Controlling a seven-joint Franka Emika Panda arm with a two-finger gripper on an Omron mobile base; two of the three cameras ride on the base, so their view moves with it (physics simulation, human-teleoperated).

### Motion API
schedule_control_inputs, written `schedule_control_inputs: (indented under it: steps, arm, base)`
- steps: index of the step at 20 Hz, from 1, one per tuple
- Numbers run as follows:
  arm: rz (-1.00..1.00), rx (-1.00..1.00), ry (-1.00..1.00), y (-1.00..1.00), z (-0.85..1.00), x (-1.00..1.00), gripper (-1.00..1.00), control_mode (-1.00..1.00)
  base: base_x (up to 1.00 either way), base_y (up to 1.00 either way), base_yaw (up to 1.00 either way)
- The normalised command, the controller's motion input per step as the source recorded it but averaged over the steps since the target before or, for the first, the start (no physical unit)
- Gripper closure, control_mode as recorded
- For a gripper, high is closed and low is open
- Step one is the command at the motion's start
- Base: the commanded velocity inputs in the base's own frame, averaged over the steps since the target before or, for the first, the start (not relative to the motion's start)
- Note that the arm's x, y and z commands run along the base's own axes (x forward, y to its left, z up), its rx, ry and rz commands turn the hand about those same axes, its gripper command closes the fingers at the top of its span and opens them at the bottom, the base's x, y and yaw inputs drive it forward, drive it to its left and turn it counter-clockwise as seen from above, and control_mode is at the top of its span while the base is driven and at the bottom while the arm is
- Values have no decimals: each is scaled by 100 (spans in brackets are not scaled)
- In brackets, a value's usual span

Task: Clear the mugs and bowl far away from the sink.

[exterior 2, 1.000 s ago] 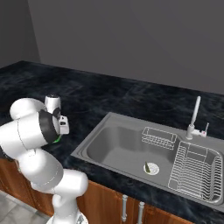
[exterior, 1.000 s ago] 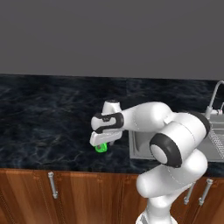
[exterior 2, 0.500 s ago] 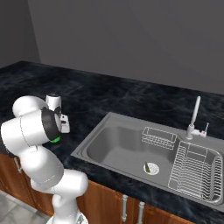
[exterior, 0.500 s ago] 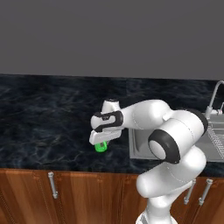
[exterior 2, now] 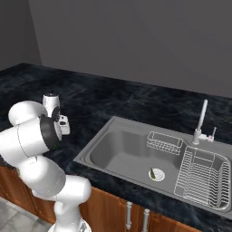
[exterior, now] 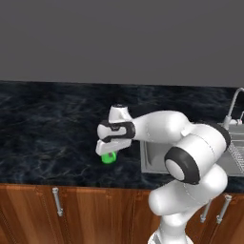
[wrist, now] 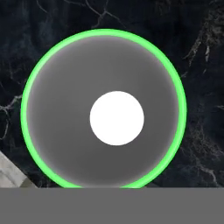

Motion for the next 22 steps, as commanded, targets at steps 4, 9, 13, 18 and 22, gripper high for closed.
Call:
schedule_control_inputs:
  steps: [4,9,13,18,22]
  arm:
    - [-5,-1,-14,-1,100,-18,100,-100]
    - [-9,-2,-21,-6,100,-14,100,-100]
    - [-19,0,-3,-23,100,-20,100,-100]
    - [-27,6,1,-53,96,-36,100,-100]
    - [-16,6,0,-55,56,-33,100,-100]
  base:
    - [0,0,0]
    - [0,0,0]
    - [0,0,0]
    - [0,0,0]
    - [0,0,0]
